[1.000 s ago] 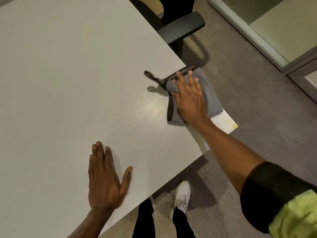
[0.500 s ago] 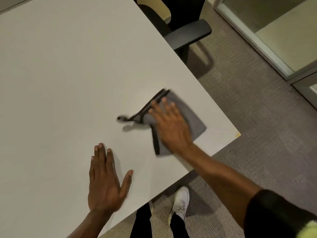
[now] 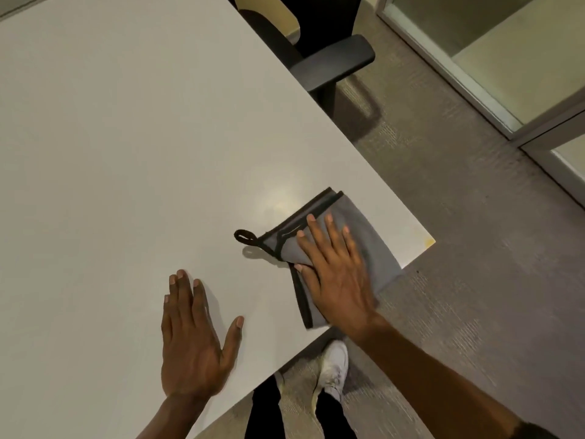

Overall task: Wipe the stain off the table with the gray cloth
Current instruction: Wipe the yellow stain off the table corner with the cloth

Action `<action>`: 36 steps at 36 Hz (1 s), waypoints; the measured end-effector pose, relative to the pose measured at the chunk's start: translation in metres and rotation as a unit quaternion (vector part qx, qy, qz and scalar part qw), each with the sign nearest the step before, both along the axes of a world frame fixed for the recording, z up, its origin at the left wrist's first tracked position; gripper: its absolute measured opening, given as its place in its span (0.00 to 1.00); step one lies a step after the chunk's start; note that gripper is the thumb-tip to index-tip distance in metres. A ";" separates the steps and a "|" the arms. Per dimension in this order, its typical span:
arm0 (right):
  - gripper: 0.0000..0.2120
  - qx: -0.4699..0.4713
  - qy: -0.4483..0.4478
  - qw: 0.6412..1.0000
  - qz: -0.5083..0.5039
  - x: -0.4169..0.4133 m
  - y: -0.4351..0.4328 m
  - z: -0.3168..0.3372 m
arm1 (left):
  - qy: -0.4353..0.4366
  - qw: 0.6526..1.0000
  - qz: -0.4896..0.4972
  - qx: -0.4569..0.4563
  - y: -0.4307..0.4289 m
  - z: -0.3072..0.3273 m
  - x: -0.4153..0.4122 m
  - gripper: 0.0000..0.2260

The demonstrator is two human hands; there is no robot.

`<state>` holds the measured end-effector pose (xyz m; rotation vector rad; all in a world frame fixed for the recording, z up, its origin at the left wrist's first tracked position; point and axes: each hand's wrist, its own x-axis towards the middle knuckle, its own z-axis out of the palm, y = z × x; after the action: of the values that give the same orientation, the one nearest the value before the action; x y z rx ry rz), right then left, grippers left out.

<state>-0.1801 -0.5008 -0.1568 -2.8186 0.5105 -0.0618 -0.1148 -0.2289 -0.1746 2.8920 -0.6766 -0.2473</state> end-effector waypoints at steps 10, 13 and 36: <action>0.23 -0.025 -0.032 0.988 -0.152 0.056 -0.095 -0.009 | 0.000 1.000 -0.008 -0.001 0.000 0.002 -0.001 0.45; 0.24 -0.004 -0.036 0.986 -0.160 0.053 -0.085 -0.007 | 0.004 1.000 -0.009 0.009 0.000 0.003 -0.001 0.45; 0.19 -0.014 -0.091 0.981 -0.169 0.010 -0.084 -0.016 | -0.012 1.000 -0.006 -0.004 -0.003 0.007 -0.004 0.45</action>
<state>-0.1705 -0.5851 -0.1729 -2.6851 0.9413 -0.3923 -0.1191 -0.2322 -0.1678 2.8886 -0.6985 -0.2102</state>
